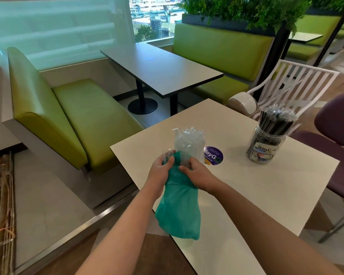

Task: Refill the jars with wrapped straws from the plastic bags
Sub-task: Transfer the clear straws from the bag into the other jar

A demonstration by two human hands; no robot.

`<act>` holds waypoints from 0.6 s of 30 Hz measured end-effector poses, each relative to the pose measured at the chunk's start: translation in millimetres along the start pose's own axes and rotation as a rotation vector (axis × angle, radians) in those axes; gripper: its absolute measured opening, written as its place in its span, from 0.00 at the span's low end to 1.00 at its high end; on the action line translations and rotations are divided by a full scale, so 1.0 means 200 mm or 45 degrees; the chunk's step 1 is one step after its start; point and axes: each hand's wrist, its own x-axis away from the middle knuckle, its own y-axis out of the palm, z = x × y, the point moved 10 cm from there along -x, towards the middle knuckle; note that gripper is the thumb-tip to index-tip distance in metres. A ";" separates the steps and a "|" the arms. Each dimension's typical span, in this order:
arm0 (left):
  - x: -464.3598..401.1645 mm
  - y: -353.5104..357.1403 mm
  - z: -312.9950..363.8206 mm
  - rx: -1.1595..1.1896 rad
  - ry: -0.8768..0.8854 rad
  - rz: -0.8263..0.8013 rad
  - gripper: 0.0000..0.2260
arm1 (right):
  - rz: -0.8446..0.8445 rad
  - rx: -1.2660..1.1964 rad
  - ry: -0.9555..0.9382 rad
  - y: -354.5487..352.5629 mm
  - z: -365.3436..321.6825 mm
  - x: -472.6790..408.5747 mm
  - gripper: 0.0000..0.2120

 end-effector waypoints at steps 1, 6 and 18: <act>-0.01 -0.01 0.01 -0.075 0.021 0.019 0.11 | 0.013 0.009 -0.005 -0.01 0.00 0.00 0.12; -0.07 -0.05 0.03 -0.455 0.151 0.135 0.08 | 0.137 0.053 -0.127 -0.11 -0.10 -0.02 0.06; -0.14 -0.10 0.00 -1.096 0.171 0.227 0.15 | 0.535 0.129 -0.521 -0.50 -0.56 0.04 0.15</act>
